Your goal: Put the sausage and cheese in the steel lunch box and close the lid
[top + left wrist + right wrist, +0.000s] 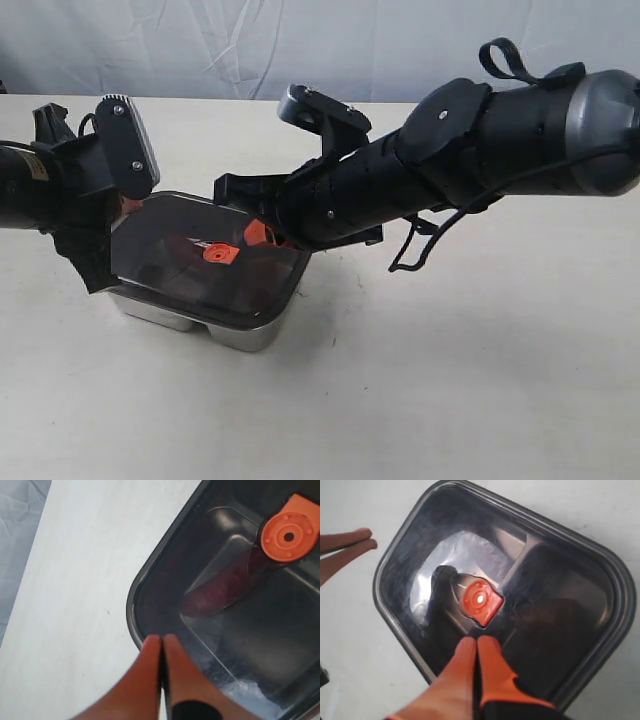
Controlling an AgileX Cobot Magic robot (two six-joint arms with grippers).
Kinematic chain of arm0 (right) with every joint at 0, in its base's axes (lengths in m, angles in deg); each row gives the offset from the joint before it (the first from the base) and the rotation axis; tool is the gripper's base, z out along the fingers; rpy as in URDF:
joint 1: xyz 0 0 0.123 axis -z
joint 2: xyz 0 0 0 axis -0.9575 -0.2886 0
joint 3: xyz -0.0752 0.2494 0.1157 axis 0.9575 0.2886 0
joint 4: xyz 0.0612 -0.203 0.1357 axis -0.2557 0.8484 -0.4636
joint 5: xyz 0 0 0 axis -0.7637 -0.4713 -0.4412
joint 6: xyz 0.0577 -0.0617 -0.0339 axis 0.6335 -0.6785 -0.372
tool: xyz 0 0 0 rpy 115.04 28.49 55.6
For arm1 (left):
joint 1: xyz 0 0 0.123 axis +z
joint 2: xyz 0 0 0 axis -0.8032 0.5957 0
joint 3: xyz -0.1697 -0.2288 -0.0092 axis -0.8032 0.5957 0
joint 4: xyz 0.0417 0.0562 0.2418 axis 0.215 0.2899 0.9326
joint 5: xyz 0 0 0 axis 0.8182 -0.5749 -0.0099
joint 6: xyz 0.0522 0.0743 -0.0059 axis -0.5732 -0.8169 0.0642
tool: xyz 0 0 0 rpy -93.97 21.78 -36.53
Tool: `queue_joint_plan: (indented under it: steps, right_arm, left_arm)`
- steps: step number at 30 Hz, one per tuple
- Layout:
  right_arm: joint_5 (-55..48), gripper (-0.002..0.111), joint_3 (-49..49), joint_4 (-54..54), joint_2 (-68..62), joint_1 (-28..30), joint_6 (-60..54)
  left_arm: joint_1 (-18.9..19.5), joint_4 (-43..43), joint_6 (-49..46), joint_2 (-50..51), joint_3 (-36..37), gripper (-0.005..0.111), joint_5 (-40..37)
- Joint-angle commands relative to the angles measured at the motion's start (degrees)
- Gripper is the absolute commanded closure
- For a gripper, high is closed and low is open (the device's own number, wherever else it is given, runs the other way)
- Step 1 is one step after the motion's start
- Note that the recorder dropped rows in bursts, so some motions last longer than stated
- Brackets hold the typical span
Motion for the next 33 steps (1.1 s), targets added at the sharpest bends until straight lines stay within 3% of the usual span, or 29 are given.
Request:
queue_joint_plan:
  steps: [1, 33]
  right_arm:
    - [1.85, 0.109, -0.38, 0.43, -1.81, -0.09, -0.66]
    - [5.75, 0.109, -0.77, 2.05, -11.05, -0.09, -0.55]
  left_arm:
    - [0.26, -1.16, 0.53, 1.38, 0.00, 0.106, -1.27]
    - [0.26, -3.55, 0.53, 13.78, 0.00, 0.106, -2.15]
